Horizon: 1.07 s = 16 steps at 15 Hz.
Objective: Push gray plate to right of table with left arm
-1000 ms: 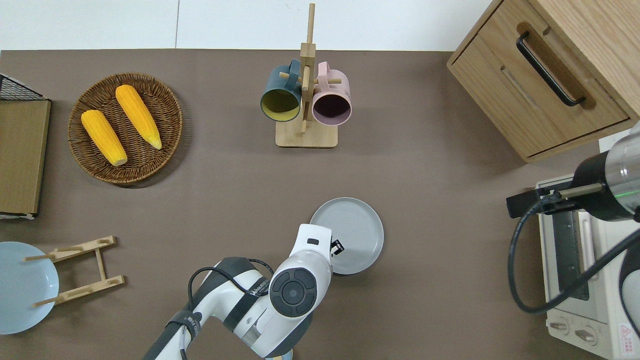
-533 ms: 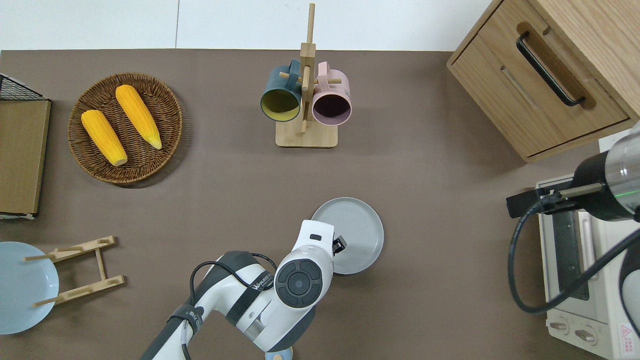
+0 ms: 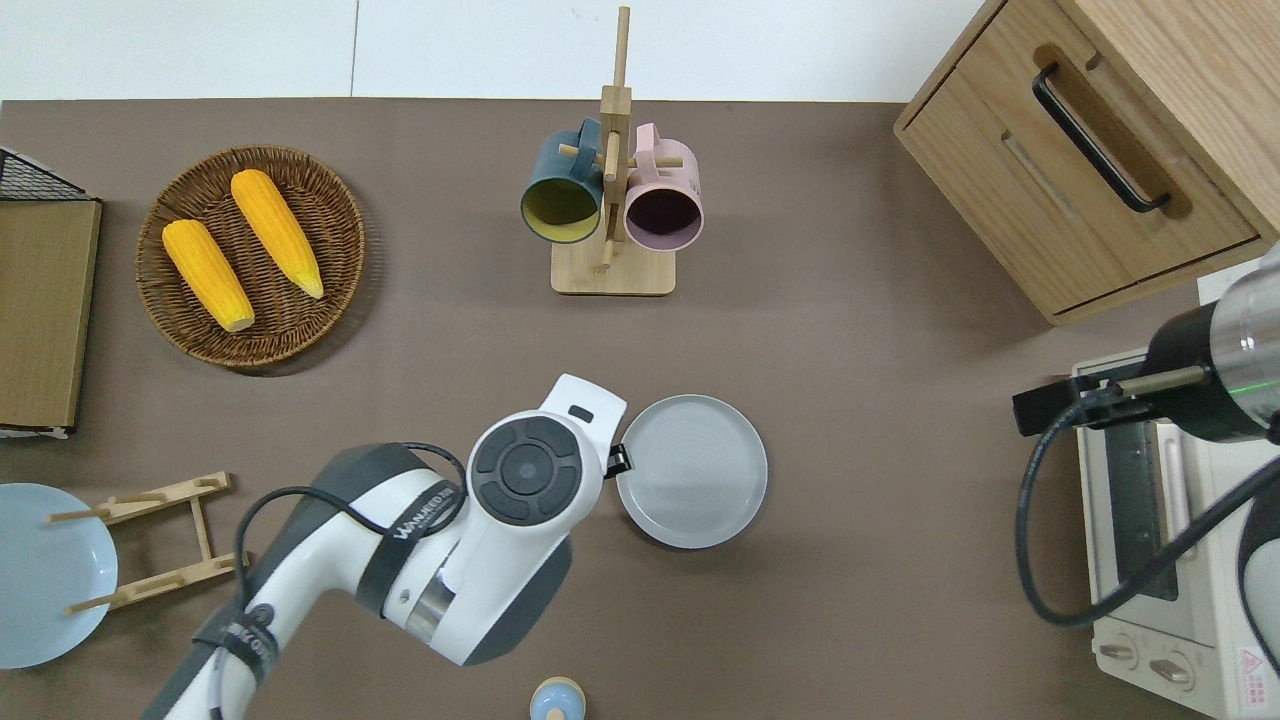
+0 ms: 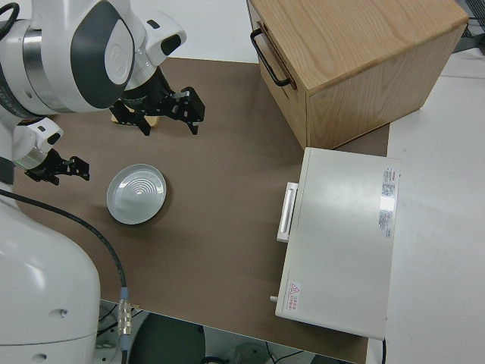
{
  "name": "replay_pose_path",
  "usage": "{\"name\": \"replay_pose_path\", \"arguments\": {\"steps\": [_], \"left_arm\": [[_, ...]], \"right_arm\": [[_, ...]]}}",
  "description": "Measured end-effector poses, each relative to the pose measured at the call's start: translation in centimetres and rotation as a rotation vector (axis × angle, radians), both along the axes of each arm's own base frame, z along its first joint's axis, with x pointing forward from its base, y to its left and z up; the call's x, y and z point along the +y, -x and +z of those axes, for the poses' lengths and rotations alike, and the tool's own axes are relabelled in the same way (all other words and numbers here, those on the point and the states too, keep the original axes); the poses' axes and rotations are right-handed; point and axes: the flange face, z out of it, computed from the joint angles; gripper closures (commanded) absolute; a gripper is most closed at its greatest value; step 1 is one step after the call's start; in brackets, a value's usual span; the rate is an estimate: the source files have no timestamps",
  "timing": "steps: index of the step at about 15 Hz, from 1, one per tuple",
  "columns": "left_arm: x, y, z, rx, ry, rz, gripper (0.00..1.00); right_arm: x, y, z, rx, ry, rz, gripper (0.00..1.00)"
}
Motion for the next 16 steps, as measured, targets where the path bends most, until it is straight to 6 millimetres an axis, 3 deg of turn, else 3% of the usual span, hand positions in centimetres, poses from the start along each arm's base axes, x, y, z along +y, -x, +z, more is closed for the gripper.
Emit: {"name": "replay_pose_path", "arguments": {"steps": [6,10,16], "left_arm": [[10.0,-4.1,6.3,0.070,-0.015,-0.120,0.00],[15.9,-5.7,9.9,0.105,-0.007,-0.181,0.00],[21.5,-5.8,15.2,0.074,0.002,-0.236,0.00]], "right_arm": [[0.0,0.0,0.0,0.000,0.000,0.000,0.017],[0.0,0.0,0.0,0.000,0.000,0.000,0.017],[0.0,0.0,0.0,0.000,0.000,0.000,0.017]]}}
